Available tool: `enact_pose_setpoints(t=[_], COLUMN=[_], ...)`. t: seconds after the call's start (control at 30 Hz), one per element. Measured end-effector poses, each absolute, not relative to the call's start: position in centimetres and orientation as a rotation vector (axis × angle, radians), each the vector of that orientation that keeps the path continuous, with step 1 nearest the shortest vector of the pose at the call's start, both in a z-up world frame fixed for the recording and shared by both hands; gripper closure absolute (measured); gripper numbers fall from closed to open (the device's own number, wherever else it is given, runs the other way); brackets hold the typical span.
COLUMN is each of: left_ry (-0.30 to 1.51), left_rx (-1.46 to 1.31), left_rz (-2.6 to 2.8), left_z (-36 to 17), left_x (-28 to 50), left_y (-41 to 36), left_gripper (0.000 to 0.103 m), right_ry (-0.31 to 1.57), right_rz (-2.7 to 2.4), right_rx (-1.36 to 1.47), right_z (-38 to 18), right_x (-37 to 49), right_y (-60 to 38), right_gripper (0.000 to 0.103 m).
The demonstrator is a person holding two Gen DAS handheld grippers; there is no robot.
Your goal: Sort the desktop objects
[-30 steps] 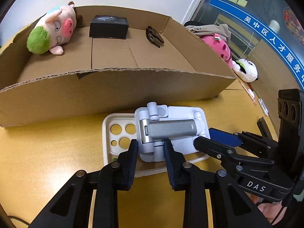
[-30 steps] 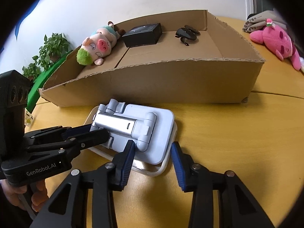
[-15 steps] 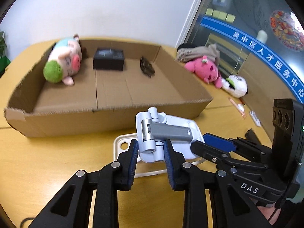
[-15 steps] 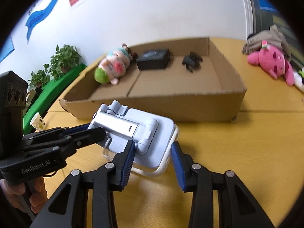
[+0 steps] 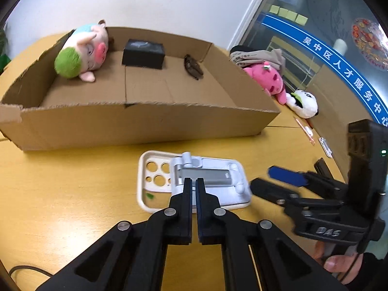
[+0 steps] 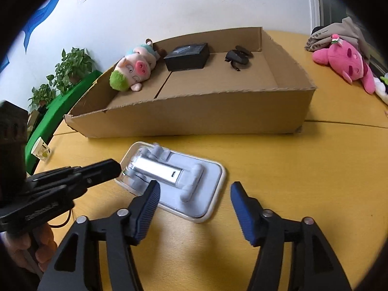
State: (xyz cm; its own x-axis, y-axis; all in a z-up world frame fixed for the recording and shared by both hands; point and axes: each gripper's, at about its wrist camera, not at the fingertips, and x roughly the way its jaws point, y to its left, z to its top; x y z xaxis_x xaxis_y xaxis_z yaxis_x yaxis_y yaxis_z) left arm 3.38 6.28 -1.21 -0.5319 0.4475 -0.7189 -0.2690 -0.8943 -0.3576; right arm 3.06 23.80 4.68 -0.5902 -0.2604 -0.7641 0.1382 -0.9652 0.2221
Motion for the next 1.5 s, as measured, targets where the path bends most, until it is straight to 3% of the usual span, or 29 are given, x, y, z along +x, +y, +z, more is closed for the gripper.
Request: enact_pose_setpoints(t=[0.07,0.1,0.13,0.17,0.2,0.33,0.43,0.77,0.87,0.93,1.13,1.37,1.43,1.5], left_ry=[-0.282,-0.265,-0.246,-0.231,-0.221,-0.163,-0.273,-0.284,-0.259,-0.227,-0.202,-0.197,-0.216,-0.227], left_rx=[-1.253,-1.273,-1.287,-1.291,-1.289,-1.321,-1.343,-1.335,-1.326,-1.296,-1.219,-1.305,-1.315,-1.322], left_rz=[2.449,2.464,2.477,2.486,2.481,2.427,2.382,2.372,2.390,2.416,2.400,2.330,2.324,2.323], left_z=[-1.5,-1.7,-1.8,-2.0,-2.2,-3.3,-4.0,-4.0,-3.6,-3.1,-1.8,-3.8,-3.8,-3.8], left_x=[2.9,2.6,2.4,2.3,2.2,1.7,1.1,1.1,1.3,1.6,1.9,1.2,1.3,1.3], left_y=[6.0,6.0,6.0,6.1,6.2,7.2,6.2,5.8,5.7,5.7,6.0,7.2,7.0,6.8], left_gripper=[0.089,0.063,0.031,0.022,0.020,0.038,0.042,0.049,0.054,0.064,0.065,0.065,0.073,0.074], right_ry=[-0.199,-0.199,-0.197,-0.191,-0.183,-0.114,-0.103,0.058,0.052,0.047,0.033,0.079,0.085,0.091], right_rz=[-2.602,-2.596,-2.589,-2.580,-2.566,-2.503,-2.451,-2.484,-2.476,-2.482,-2.486,-2.473,-2.469,-2.473], right_rx=[1.274,1.267,1.261,1.260,1.264,1.265,1.281,1.288,1.296,1.287,1.280,1.285,1.286,1.280], right_z=[4.9,5.0,4.9,4.8,4.7,4.0,3.1,2.1,1.8,1.7,1.6,1.7,1.7,1.7], right_x=[3.0,3.0,2.9,2.8,2.6,1.8,0.9,0.8,0.6,0.9,1.0,1.1,1.1,1.1], right_y=[23.7,23.6,23.4,23.2,22.9,21.6,21.3,21.4,21.6,21.4,21.6,21.3,21.2,21.1], right_gripper=[0.037,0.036,0.036,0.035,0.035,0.036,0.036,0.042,0.047,0.048,0.055,0.053,0.053,0.053])
